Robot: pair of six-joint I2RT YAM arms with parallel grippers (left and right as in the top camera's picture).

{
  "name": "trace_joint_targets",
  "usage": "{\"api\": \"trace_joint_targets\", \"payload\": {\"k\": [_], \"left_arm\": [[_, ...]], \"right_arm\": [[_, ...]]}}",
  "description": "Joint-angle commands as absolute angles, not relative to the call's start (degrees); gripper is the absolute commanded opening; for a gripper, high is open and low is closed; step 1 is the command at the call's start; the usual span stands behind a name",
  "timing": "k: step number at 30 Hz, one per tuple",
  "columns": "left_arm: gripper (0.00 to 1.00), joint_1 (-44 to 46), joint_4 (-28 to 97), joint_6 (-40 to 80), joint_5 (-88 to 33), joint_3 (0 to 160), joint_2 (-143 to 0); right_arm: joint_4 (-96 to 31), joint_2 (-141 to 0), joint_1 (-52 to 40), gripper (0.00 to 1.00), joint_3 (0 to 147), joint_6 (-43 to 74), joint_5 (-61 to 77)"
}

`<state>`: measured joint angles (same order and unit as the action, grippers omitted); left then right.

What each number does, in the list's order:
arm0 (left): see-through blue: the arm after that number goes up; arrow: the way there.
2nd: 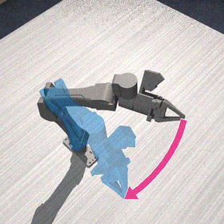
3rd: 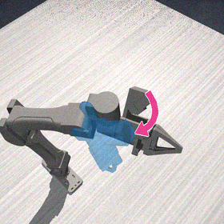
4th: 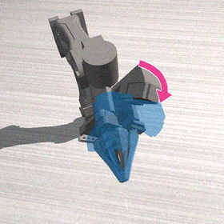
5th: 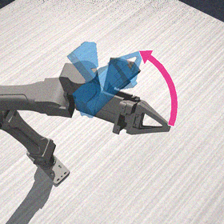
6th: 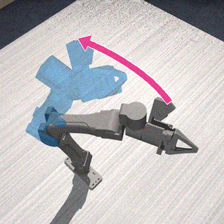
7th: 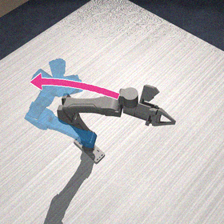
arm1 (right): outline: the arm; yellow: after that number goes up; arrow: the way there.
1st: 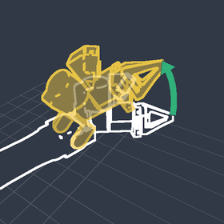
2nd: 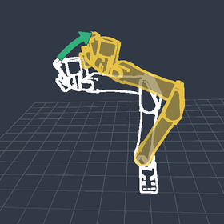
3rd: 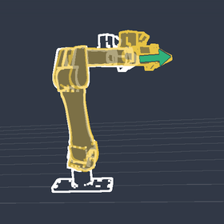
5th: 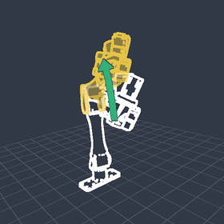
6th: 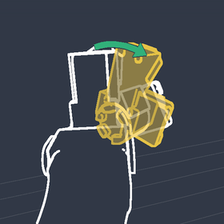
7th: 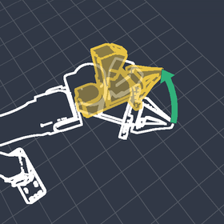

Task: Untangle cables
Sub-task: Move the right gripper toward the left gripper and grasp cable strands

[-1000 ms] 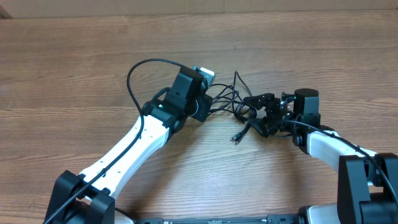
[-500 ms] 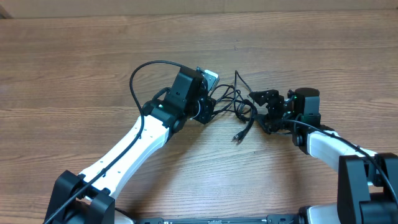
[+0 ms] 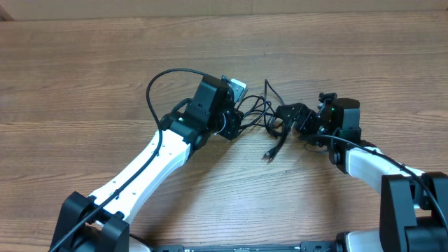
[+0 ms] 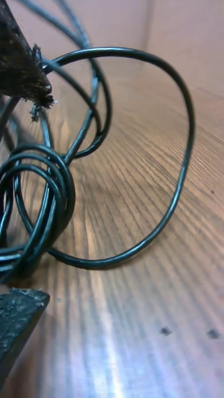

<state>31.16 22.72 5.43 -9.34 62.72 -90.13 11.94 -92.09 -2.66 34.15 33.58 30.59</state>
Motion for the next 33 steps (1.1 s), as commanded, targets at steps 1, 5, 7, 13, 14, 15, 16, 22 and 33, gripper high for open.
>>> {"api": "trace_joint_targets", "payload": {"k": [1,5,7,13,14,15,16,22,33], "left_arm": [[0.04,31.51,22.44,4.69,-7.94,62.72,-90.65],[0.04,31.53,22.48,4.69,-7.49,62.72,-90.65],[0.04,31.51,22.46,4.67,-7.46,62.72,-90.65],[0.04,31.53,22.31,4.71,-7.49,62.72,-90.65],[0.04,31.53,22.17,4.78,-7.53,62.72,-90.65],[0.05,31.53,22.06,4.84,-7.53,62.72,-90.65],[0.05,31.53,21.87,4.97,-7.55,62.72,-90.65],[0.04,31.53,20.38,5.39,-9.72,62.72,-90.65],[0.04,31.53,19.57,5.37,-11.05,62.72,-90.65]], "right_arm": [[12.29,-91.53,-2.52,0.96,34.48,17.82,30.00],[10.39,-91.53,-2.55,0.96,34.48,8.93,25.87],[8.62,-91.50,-2.52,0.97,34.48,8.43,20.05],[4.75,-91.53,-2.55,1.00,34.48,2.13,14.44],[4.43,-91.53,-2.63,1.00,34.48,0.84,14.81],[4.27,-91.53,-2.66,1.00,34.48,-0.03,15.16],[4.16,-91.53,-2.68,1.00,34.48,-0.82,15.81],[5.58,-91.53,-3.90,1.00,34.48,-1.87,17.69],[12.47,-95.24,-9.56,0.90,34.48,-1.83,18.92]]}}
